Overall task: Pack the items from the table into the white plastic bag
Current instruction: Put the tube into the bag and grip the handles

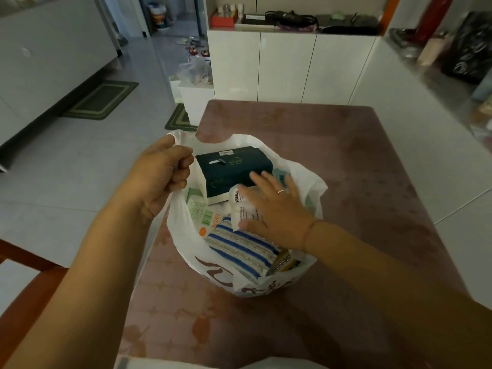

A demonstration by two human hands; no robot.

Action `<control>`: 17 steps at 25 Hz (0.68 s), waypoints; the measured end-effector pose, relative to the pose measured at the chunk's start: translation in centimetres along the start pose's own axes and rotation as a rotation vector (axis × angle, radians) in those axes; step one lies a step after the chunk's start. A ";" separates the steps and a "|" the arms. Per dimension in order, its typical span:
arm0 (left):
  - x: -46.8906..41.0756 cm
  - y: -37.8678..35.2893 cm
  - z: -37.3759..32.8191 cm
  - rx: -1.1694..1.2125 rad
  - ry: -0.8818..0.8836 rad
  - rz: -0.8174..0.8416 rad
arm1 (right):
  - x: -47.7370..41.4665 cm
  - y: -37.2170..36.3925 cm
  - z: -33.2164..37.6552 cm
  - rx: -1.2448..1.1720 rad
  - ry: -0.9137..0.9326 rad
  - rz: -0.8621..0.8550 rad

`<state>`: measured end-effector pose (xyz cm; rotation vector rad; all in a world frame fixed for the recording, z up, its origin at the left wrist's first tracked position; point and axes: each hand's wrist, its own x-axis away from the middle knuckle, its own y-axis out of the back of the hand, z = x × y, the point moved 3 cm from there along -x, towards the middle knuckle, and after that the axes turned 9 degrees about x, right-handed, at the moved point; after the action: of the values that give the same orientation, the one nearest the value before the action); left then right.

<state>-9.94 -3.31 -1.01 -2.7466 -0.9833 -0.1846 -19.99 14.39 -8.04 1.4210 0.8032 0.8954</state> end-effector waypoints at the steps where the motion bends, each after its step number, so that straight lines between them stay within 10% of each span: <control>1: 0.2 0.3 0.3 -0.001 0.003 0.000 | 1.4 1.4 -0.4 -0.053 -0.080 -0.148; 8: 1.9 1.4 1.9 -0.122 -0.044 -0.060 | 9.2 -0.5 -3.0 -0.252 -0.551 -0.305; 13: 3.4 0.0 2.5 -0.185 -0.109 -0.120 | 7.4 -1.7 -0.6 -0.264 -0.226 -0.192; 17: 2.6 -1.8 0.7 -0.214 -0.172 -0.072 | 6.0 2.7 -3.2 -1.046 -0.340 -0.443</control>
<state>-9.08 -0.22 -0.95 -2.9632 -1.1698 -0.0695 -20.16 21.09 -5.03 0.4149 0.2638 0.5478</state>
